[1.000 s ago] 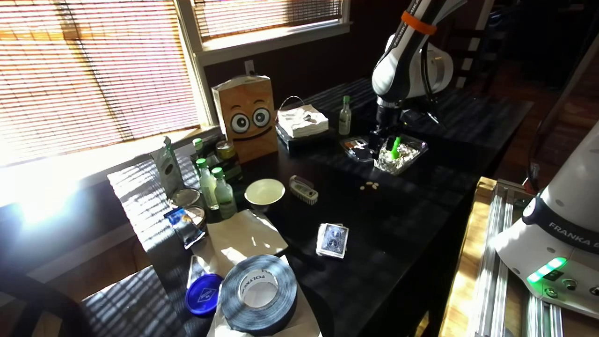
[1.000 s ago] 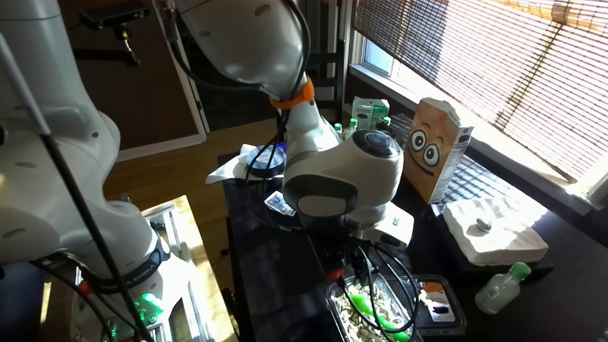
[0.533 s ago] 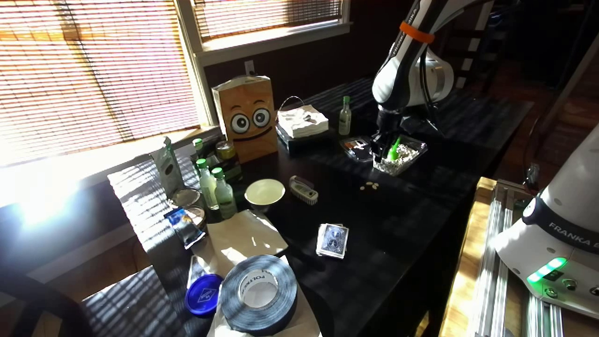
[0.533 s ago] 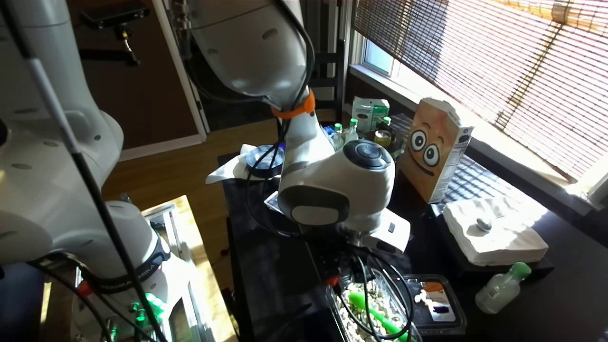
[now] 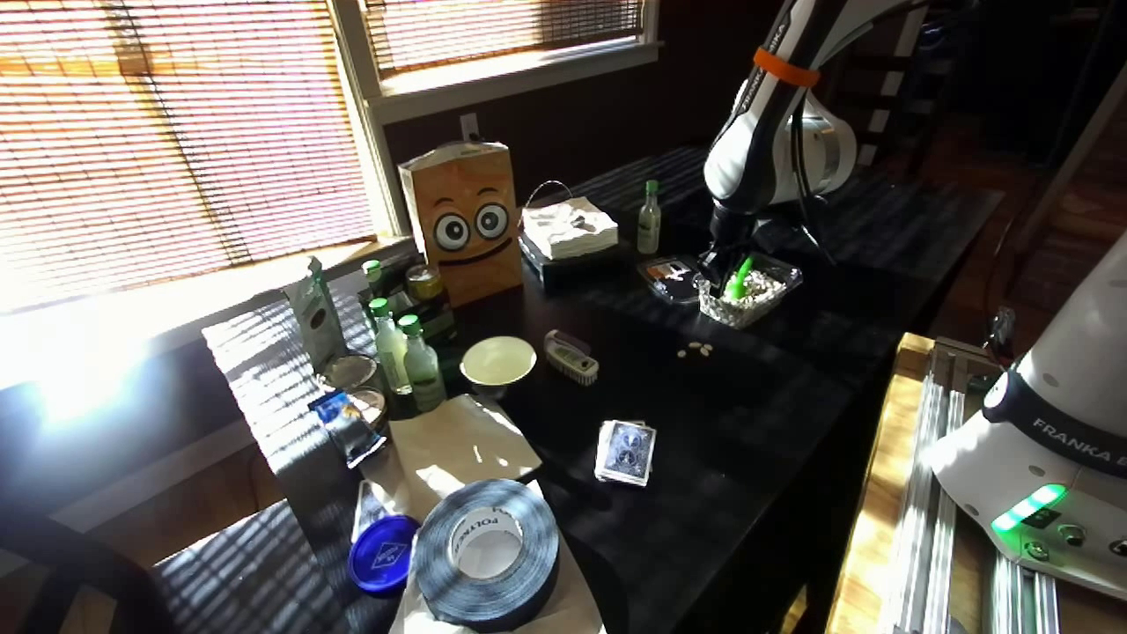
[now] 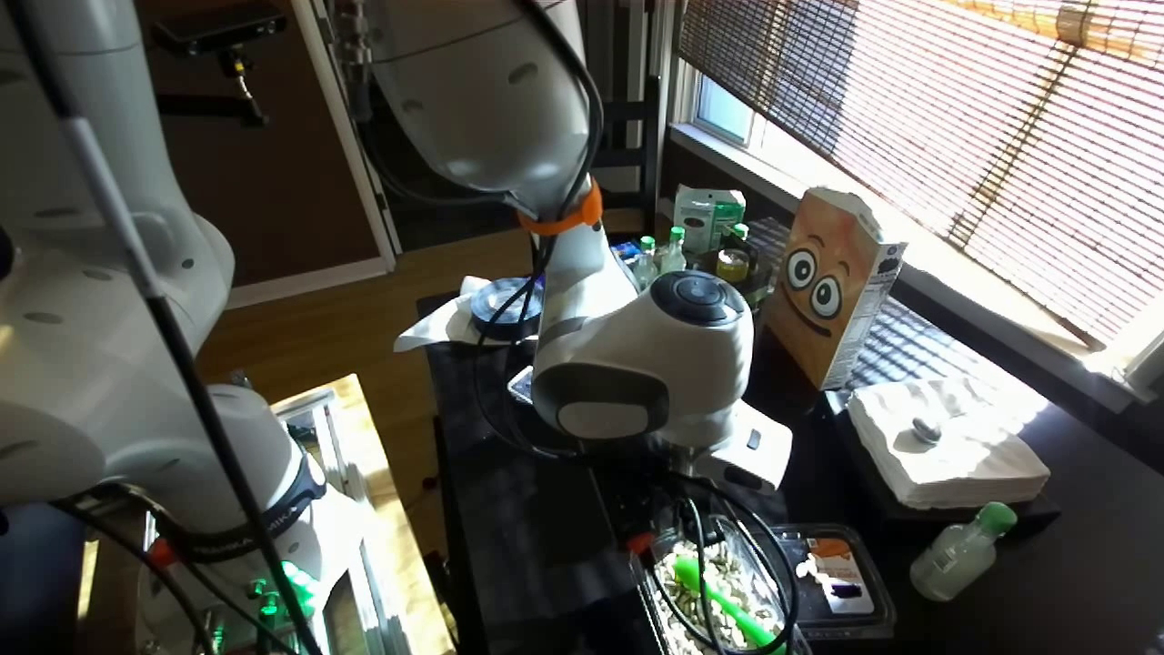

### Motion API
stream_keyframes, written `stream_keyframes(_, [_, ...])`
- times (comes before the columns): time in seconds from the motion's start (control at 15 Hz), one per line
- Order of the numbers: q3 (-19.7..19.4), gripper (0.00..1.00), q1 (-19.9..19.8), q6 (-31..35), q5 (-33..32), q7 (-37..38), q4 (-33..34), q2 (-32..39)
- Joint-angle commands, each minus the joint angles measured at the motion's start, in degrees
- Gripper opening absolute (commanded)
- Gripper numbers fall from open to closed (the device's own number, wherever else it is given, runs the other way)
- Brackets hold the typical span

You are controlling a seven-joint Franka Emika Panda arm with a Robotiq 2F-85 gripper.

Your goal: Move the lunchbox to the left

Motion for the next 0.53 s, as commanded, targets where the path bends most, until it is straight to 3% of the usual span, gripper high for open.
stream_keyframes(0.0, [-3.31, 0.25, 3.19, 2.39, -3.77, 4.54, -0.18, 2.12])
stream_keyframes(0.07, [-4.0, 0.27, 3.88, 2.37, -4.42, 5.3, -0.05, 2.4])
stream_keyframes(0.2, [-5.01, 0.5, 5.02, 2.23, -5.38, 6.62, 0.11, 2.92])
stream_keyframes(0.33, [-5.52, 0.59, 5.77, 2.22, -5.87, 7.69, 0.24, 3.43])
stream_keyframes(0.4, [-5.6, 0.47, 5.99, 2.12, -6.0, 7.99, 0.28, 3.67])
stream_keyframes(0.47, [-5.65, 0.25, 6.14, 2.28, -6.1, 8.22, 0.27, 3.96])
